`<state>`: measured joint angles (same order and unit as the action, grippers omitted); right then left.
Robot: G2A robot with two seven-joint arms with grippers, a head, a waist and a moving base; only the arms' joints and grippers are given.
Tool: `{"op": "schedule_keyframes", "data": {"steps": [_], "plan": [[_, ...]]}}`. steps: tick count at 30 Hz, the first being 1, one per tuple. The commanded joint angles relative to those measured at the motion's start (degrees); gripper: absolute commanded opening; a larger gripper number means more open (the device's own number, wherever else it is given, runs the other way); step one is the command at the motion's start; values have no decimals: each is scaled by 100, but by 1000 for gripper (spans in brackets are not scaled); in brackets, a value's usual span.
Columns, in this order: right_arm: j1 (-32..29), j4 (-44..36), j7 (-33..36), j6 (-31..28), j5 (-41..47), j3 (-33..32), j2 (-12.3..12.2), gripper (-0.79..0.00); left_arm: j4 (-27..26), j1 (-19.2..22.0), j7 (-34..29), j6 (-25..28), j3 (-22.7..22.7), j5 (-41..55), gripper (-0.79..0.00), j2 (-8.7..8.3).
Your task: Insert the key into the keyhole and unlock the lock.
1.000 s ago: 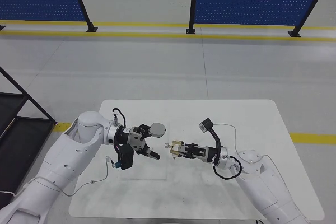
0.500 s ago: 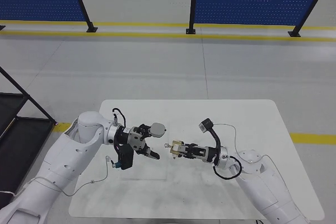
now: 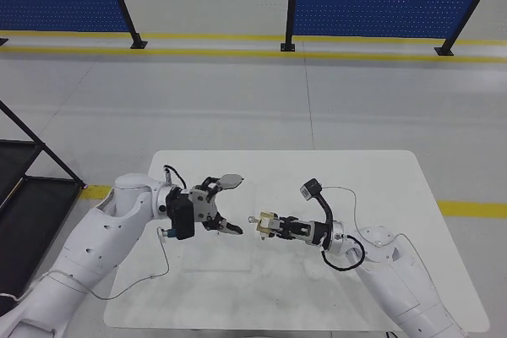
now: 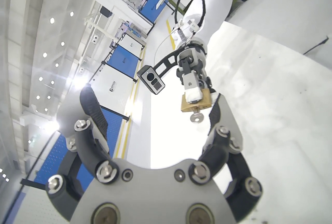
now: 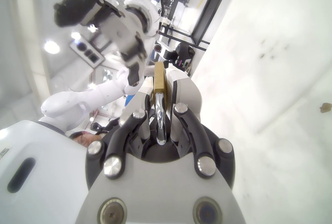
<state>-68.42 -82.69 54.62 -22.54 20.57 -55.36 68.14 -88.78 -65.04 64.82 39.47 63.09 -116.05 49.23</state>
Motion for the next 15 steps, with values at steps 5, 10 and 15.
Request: {"op": "schedule_keyframes", "data": {"steps": [5,10,15], "plan": [[0,0,0,0,0,0,0,-785,-14,117,-1853,1853,-192,2432,0,-320],[0,0,0,0,0,0,0,-785,340,215,-2037,1853,-813,3588,0,-518],[0,0,0,0,0,0,0,-785,360,544,-2741,1853,-1728,4974,0,-809]]}}
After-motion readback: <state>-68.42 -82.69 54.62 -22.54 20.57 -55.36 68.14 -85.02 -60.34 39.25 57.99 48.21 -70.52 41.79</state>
